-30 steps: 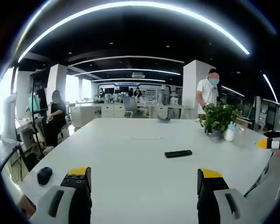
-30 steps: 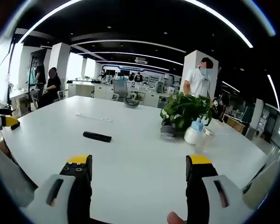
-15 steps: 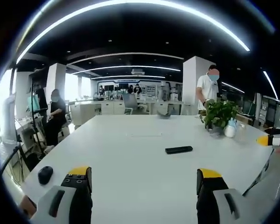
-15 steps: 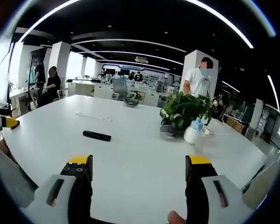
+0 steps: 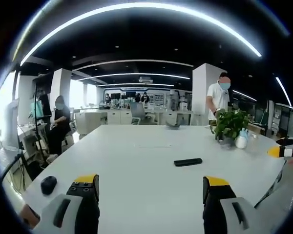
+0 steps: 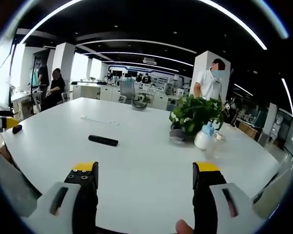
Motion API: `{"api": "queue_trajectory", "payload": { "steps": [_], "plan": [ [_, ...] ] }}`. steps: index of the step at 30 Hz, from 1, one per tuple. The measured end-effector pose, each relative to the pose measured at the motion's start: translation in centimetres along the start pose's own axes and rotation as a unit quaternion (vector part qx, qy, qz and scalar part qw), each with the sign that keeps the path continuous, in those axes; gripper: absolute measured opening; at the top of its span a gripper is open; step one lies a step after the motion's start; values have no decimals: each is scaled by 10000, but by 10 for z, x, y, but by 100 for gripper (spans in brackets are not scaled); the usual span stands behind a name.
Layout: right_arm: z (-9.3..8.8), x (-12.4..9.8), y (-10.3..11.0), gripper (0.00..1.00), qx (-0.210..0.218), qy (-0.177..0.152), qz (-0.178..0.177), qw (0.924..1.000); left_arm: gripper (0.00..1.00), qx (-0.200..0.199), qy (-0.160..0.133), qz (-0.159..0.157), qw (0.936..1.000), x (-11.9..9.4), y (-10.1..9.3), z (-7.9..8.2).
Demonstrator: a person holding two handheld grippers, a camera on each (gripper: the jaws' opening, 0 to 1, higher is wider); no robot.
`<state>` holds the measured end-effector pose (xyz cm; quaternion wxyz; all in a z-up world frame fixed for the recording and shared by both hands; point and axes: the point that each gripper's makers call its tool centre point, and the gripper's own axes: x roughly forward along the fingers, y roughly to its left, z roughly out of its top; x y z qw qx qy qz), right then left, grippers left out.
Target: Press the specified remote control buttons in sequence, fully releasing each button before pressing the next.
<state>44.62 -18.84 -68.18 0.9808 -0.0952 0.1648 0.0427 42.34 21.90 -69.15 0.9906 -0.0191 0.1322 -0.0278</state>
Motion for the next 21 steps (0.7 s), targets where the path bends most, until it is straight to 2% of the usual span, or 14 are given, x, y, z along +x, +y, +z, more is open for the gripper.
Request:
{"api": "queue_trajectory", "payload": {
  "steps": [1, 7, 12, 14, 16, 21],
  "plan": [
    [0, 0, 0, 81, -4, 3, 7, 10000, 90, -88, 53, -116, 9999, 1, -4, -1],
    [-1, -1, -3, 80, 92, -3, -38, 10000, 77, -61, 174, -224, 9996, -1, -10, 0],
    [-1, -1, -2, 79, 96, 6, -6, 10000, 77, 295, 338, -546, 9975, 2, -18, 11],
    [-1, -1, -2, 78, 82, 8, -5, 10000, 77, 372, 273, -645, 9969, 4, -19, 19],
    [-1, -1, -3, 78, 85, 25, -31, 10000, 76, 471, 266, -943, 9941, 7, -27, 25],
    [-4, 0, -5, 78, 83, 100, -72, 9999, 75, 683, 373, -1176, 9900, 20, -37, 35]
  ]
}}
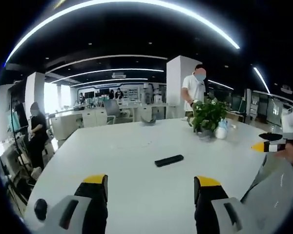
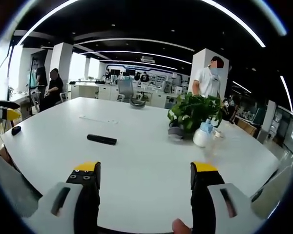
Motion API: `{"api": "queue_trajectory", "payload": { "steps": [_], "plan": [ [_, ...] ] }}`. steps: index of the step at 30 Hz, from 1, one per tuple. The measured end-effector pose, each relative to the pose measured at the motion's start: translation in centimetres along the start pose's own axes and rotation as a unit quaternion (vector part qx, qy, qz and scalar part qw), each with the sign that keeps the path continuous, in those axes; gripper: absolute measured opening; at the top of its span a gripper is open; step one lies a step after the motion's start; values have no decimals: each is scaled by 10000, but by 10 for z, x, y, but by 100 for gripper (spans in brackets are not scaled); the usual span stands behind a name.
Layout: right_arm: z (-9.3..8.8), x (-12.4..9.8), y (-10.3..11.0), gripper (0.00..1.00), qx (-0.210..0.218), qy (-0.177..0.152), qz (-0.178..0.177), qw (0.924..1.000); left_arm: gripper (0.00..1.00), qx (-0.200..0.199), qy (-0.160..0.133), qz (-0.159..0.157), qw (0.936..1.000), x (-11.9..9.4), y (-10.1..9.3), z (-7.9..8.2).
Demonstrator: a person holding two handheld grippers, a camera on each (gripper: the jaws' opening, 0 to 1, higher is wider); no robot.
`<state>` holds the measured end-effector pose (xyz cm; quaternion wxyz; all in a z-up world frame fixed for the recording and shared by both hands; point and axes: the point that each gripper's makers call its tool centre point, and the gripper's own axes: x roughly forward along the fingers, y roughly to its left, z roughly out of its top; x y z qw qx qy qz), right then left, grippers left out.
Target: Press the specified remote control buttons in sequence, fully releasing each button before pressing the next.
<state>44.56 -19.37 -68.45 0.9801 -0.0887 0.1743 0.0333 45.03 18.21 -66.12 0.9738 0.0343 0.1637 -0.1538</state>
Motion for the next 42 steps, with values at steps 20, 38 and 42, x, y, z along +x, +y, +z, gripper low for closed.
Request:
{"api": "queue_trajectory", "payload": {
  "steps": [20, 38, 42],
  "plan": [
    [-2, 0, -3, 76, 50, 58, -43, 10000, 56, 673, 524, -733, 9937, 69, -11, 20],
    [-3, -1, -5, 73, 142, 78, -64, 9998, 54, 1035, 1034, -1367, 9797, 119, -29, 25],
    [-5, -1, -5, 72, 149, 111, -68, 9998, 52, 1058, 1165, -1595, 9746, 130, -39, 24]
  ]
}}
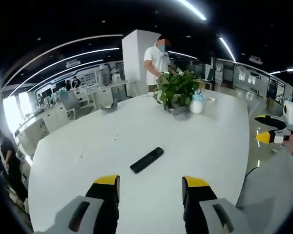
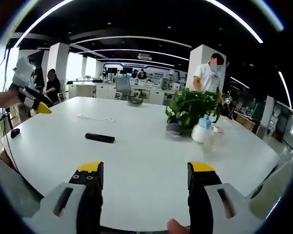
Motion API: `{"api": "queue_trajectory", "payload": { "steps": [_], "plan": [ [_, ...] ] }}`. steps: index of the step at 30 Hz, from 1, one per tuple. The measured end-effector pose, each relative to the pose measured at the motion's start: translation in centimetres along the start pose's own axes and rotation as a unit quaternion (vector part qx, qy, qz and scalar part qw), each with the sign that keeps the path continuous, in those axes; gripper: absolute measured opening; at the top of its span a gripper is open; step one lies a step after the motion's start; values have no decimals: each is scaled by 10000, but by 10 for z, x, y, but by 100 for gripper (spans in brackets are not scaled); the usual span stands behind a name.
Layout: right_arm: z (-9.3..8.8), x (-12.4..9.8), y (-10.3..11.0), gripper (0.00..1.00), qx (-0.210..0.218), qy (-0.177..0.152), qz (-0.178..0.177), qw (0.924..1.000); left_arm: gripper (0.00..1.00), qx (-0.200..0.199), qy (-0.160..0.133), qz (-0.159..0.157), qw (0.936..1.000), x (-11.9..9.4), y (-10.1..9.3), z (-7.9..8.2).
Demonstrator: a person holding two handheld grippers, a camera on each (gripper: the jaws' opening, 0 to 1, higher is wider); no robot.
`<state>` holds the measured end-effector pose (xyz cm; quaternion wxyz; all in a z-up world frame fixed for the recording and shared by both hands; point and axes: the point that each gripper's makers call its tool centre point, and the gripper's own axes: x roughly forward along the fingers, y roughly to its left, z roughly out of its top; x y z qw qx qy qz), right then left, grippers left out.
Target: Press the specified remote control buttons in sequence, fully releasing each button before pressing the next.
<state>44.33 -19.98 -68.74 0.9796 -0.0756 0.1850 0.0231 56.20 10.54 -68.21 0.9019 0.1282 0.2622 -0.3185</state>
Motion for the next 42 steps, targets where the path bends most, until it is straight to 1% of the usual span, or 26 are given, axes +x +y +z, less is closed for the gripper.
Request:
{"api": "queue_trajectory", "payload": {
  "steps": [3, 7, 9, 13, 15, 17, 19, 23, 24, 27, 30, 34, 35, 36, 37, 39, 42],
  "plan": [
    [0, 0, 0, 72, 2, -2, -5, 10000, 52, 150, 31, -10, 9999, 10, 2, 0],
    [0, 0, -1, 71, 14, 11, -7, 10000, 52, 262, 205, -119, 9994, 25, 5, -4],
    [-1, 0, -1, 71, 16, 17, -11, 10000, 52, 329, 259, -152, 9990, 30, 6, -4],
    [-1, 0, -1, 71, 21, 24, -21, 10000, 52, 376, 366, -389, 9979, 40, 1, 1],
    [-1, 0, -1, 70, 17, 37, -24, 10000, 52, 378, 344, -485, 9975, 44, -1, 6],
    [-2, 0, -1, 70, 12, 49, -27, 10000, 52, 476, 394, -538, 9966, 49, -1, 8],
    [-2, 1, -1, 70, 12, 56, -28, 10000, 52, 675, 455, -555, 9951, 54, 0, 10],
    [-2, 1, -2, 69, 19, 67, -45, 10000, 52, 922, 589, -671, 9917, 66, -1, 9],
    [-2, 1, -2, 69, 22, 73, -46, 10000, 52, 993, 685, -728, 9900, 69, -3, 7],
    [-3, 2, -2, 68, 12, 111, -50, 9999, 52, 1221, 773, -796, 9863, 77, -4, 6],
    [-4, 2, -2, 68, 5, 131, -43, 9999, 51, 1329, 885, -930, 9828, 87, -5, 6],
    [-5, 3, 0, 67, -25, 167, -10, 9999, 51, 1506, 1041, -1027, 9777, 100, 0, 7],
    [-5, 4, 0, 67, -41, 177, -7, 9998, 51, 1570, 1121, -1086, 9752, 103, 1, 6],
    [-5, 4, 0, 66, -52, 186, -5, 9998, 51, 1594, 1160, -1109, 9741, 106, 2, 7],
    [-6, 4, 0, 66, -56, 196, -2, 9998, 51, 1662, 1181, -1159, 9721, 110, 2, 8],
    [-6, 4, 0, 65, -57, 206, -1, 9998, 50, 1691, 1218, -1212, 9705, 116, 4, 10],
    [-7, 4, -1, 64, -36, 213, -12, 9998, 48, 1785, 1319, -1312, 9662, 128, 7, 10]
  ]
}}
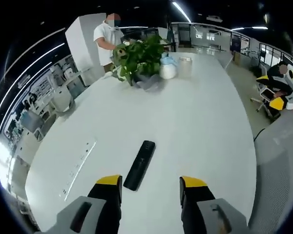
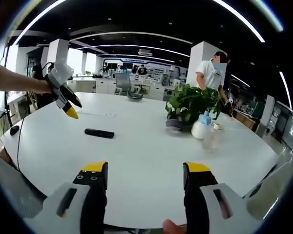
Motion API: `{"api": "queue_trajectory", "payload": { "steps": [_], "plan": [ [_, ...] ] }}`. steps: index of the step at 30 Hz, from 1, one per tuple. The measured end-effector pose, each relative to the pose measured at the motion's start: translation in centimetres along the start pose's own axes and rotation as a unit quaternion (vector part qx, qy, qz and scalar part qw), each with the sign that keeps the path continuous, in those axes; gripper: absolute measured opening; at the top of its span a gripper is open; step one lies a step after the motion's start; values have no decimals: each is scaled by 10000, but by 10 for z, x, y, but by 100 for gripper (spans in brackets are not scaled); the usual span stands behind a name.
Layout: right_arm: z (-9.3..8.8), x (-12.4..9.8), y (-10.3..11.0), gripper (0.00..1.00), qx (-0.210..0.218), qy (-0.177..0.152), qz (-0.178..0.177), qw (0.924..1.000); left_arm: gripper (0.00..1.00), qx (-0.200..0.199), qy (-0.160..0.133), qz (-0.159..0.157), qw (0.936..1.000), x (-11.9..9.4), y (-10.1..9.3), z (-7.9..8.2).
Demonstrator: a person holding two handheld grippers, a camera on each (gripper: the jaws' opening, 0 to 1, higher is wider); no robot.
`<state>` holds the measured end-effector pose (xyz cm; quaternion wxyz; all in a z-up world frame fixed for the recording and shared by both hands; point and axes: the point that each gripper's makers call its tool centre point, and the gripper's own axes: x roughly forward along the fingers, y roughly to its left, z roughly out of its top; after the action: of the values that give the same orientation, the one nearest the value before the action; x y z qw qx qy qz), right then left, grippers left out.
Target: Press the specified remote control buttons in sequence, fully releasing each button before pressing the next.
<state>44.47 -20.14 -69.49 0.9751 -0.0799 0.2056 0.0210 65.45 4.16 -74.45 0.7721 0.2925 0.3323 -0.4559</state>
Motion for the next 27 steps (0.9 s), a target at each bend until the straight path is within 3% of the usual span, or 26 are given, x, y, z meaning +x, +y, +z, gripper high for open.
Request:
{"api": "queue_trajectory", "payload": {
  "steps": [14, 27],
  "plan": [
    [-6, 2, 2, 61, -46, 189, 50, 9998, 43, 515, 557, -418, 9962, 49, 16, -5],
    [-10, 3, 1, 59, -83, 318, 4, 9995, 41, 774, 1168, -845, 9865, 84, 22, -32]
  ]
}}
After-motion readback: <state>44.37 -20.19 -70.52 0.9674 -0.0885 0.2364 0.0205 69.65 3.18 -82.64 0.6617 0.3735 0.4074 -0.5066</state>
